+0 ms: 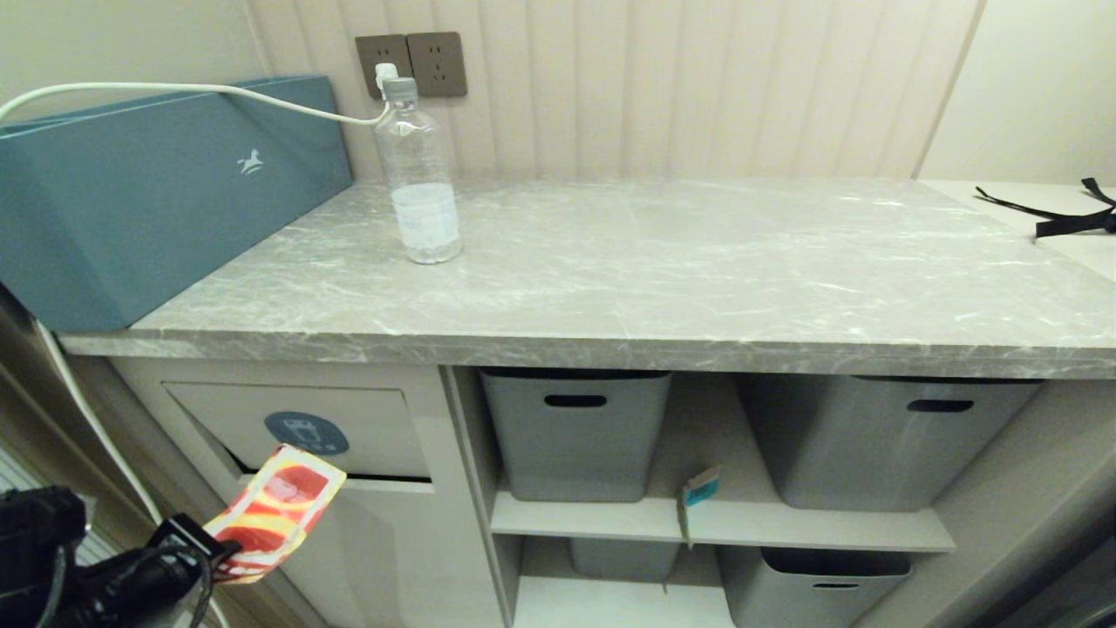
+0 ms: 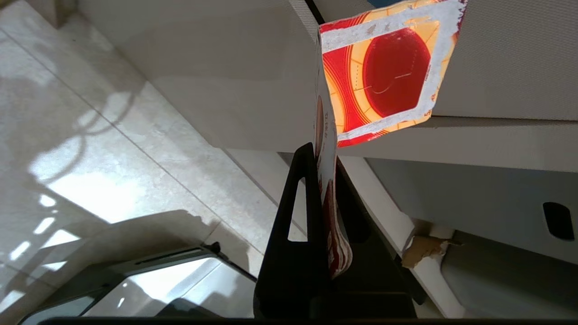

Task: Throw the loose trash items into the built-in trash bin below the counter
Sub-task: Put the garbage in the trash can

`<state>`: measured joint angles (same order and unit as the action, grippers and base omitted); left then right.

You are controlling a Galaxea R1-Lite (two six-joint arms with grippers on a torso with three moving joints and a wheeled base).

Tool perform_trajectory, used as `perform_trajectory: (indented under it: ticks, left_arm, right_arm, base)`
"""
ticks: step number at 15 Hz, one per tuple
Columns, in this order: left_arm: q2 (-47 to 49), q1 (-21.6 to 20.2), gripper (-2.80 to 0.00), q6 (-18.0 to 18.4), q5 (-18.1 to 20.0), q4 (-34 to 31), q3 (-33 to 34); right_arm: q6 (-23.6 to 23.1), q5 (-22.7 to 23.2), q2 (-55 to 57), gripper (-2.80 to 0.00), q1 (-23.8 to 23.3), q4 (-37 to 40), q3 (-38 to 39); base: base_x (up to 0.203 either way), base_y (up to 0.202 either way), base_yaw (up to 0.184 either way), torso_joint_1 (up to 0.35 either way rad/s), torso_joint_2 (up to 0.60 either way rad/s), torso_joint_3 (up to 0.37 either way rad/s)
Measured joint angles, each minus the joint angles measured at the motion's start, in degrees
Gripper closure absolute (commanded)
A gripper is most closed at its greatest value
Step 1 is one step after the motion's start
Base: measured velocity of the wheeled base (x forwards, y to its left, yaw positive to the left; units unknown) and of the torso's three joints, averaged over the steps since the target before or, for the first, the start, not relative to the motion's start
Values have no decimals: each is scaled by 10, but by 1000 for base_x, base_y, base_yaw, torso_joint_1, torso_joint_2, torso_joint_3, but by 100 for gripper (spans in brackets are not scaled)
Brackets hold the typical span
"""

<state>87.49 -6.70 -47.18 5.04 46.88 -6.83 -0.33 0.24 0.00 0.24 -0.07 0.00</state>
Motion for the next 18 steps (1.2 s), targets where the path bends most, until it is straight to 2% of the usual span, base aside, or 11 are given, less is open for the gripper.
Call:
perform_trajectory:
  ticks: [5,10,13,18]
  left_arm:
    - [98,-22,0,-8,57,138,4]
    - [203,-43,0,-60,107,277,-4]
    - [271,-48,0,-88,117,301,-43]
    - [342,-52,0,-97,118,304,-106]
  right_arm:
    - [0,0,0,0,0,0,0]
    - [0,0,0,0,0,0,0]
    - [0,0,0,0,0,0,0]
    - [0,0,0,0,0,0,0]
  base:
    - [0,0,0,0,0,0]
    - [0,0,0,0,0,0]
    - [0,0,0,0,0,0]
    - [0,0,0,0,0,0]
